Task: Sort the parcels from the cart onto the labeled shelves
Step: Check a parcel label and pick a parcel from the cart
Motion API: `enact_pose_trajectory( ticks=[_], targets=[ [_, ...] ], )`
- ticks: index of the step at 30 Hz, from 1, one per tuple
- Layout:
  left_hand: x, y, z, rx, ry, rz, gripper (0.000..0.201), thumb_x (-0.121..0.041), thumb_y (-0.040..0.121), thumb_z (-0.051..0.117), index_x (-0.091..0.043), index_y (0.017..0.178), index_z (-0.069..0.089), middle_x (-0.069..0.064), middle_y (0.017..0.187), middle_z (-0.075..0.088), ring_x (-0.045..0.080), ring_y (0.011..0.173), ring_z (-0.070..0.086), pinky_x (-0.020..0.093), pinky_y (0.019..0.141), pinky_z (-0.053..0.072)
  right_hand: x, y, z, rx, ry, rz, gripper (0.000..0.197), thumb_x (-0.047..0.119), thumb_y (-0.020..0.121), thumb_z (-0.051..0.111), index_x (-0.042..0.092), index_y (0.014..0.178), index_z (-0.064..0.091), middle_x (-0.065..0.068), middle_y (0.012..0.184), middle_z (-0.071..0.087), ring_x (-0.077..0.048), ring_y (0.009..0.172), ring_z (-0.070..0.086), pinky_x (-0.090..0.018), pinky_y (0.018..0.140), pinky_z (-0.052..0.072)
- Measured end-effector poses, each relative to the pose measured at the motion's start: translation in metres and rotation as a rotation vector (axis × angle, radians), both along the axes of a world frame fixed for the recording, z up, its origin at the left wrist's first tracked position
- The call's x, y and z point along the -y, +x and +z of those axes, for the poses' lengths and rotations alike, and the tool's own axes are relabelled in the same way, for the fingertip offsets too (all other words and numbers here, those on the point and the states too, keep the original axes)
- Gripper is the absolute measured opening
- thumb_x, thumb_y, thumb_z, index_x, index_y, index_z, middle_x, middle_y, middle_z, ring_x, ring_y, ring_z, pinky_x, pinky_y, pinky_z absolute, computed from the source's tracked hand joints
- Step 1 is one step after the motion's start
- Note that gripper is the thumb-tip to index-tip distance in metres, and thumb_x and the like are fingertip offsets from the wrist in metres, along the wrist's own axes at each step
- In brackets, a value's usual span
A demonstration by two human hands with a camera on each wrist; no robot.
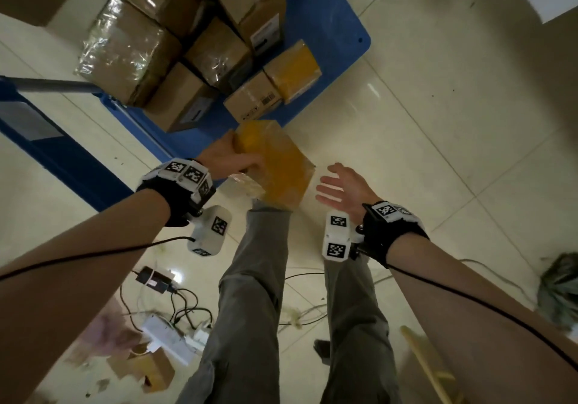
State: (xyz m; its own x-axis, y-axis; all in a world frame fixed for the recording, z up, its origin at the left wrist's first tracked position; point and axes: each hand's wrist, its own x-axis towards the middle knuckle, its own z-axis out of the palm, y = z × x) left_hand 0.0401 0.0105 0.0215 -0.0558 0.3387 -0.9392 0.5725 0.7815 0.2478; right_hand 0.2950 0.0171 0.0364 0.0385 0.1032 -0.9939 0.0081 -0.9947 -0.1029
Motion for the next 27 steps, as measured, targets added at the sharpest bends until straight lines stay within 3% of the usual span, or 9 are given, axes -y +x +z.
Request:
enact_pose_trajectory(
  ticks=[4, 7, 11, 12, 15, 18, 21, 23, 27],
  targets=[
    [-0.033, 0.052, 0.032, 0.199, -0.036, 0.212, 0.069, -0.041, 0.085, 0.072, -0.018, 0.142, 0.042, 0.007, 0.130, 0.059, 0.026, 0.109, 0.061, 0.044, 0.102, 0.050, -0.010, 0.055, 0.014, 0.030, 0.029, -0.059, 0.045, 0.036, 0.098, 0.062, 0.019, 0.138, 0.050, -0.011, 0.145, 0.048, -0.034, 0.124, 0.056, -0.053, 0.105, 0.050],
    [-0.052, 0.088, 0.055, 0.326, -0.077, 0.391, 0.038, -0.034, 0.092, 0.065, -0.019, 0.126, 0.054, 0.008, 0.124, 0.065, 0.024, 0.108, 0.064, 0.042, 0.099, 0.052, -0.015, 0.095, 0.030, 0.021, 0.057, -0.130, 0.062, 0.051, 0.091, 0.066, 0.028, 0.144, 0.042, -0.009, 0.147, 0.045, -0.037, 0.128, 0.053, -0.056, 0.105, 0.047],
    [-0.073, 0.129, 0.069, 0.439, -0.097, 0.589, 0.054, -0.043, 0.073, 0.073, -0.021, 0.121, 0.057, 0.008, 0.129, 0.064, 0.027, 0.116, 0.061, 0.048, 0.102, 0.050, -0.023, 0.140, 0.053, -0.070, 0.118, -0.336, 0.070, 0.055, 0.086, 0.069, 0.032, 0.147, 0.044, -0.011, 0.142, 0.053, -0.035, 0.117, 0.063, -0.048, 0.084, 0.058],
    [-0.076, 0.139, 0.071, 0.469, -0.086, 0.609, 0.050, -0.043, 0.077, 0.071, -0.024, 0.120, 0.056, 0.007, 0.129, 0.063, 0.028, 0.117, 0.060, 0.050, 0.101, 0.050, -0.026, 0.148, 0.059, -0.096, 0.144, -0.384, 0.067, 0.053, 0.086, 0.070, 0.033, 0.145, 0.048, -0.012, 0.140, 0.055, -0.035, 0.115, 0.065, -0.046, 0.080, 0.059],
    [-0.078, 0.164, 0.068, 0.497, -0.055, 0.671, 0.032, -0.042, 0.087, 0.065, -0.027, 0.114, 0.060, 0.008, 0.124, 0.065, 0.028, 0.109, 0.064, 0.053, 0.096, 0.052, -0.032, 0.166, 0.072, -0.149, 0.223, -0.445, 0.056, 0.052, 0.088, 0.069, 0.033, 0.139, 0.057, -0.012, 0.137, 0.058, -0.036, 0.118, 0.064, -0.048, 0.088, 0.058],
    [-0.076, 0.184, 0.063, 0.452, -0.021, 0.732, 0.037, -0.047, 0.078, 0.067, -0.023, 0.106, 0.066, 0.010, 0.120, 0.069, 0.031, 0.104, 0.068, 0.057, 0.095, 0.053, -0.036, 0.177, 0.081, -0.156, 0.280, -0.375, 0.052, 0.055, 0.092, 0.064, 0.032, 0.137, 0.058, -0.010, 0.132, 0.060, -0.034, 0.118, 0.064, -0.051, 0.095, 0.056],
    [-0.074, 0.195, 0.054, 0.435, -0.033, 0.824, 0.059, -0.049, 0.077, 0.070, -0.028, 0.130, 0.057, 0.007, 0.137, 0.058, 0.037, 0.118, 0.057, 0.060, 0.084, 0.056, -0.039, 0.186, 0.087, -0.160, 0.332, -0.276, 0.042, 0.056, 0.098, 0.054, 0.029, 0.130, 0.058, -0.007, 0.124, 0.062, -0.030, 0.114, 0.064, -0.048, 0.092, 0.058],
    [-0.073, 0.200, 0.047, 0.438, -0.080, 0.885, 0.067, -0.052, 0.071, 0.073, -0.036, 0.134, 0.056, 0.003, 0.140, 0.055, 0.037, 0.122, 0.052, 0.058, 0.079, 0.056, -0.042, 0.191, 0.090, -0.172, 0.365, -0.219, 0.034, 0.053, 0.101, 0.049, 0.027, 0.122, 0.059, -0.008, 0.122, 0.062, -0.031, 0.114, 0.064, -0.049, 0.091, 0.059],
    [-0.071, 0.212, 0.037, 0.428, -0.188, 0.932, 0.064, -0.054, 0.071, 0.070, -0.035, 0.132, 0.060, 0.004, 0.140, 0.057, 0.036, 0.125, 0.052, 0.053, 0.088, 0.053, -0.043, 0.198, 0.089, -0.166, 0.396, -0.138, 0.052, 0.053, 0.099, 0.053, 0.017, 0.137, 0.047, -0.013, 0.127, 0.058, -0.034, 0.111, 0.066, -0.051, 0.086, 0.061]
  ],
)
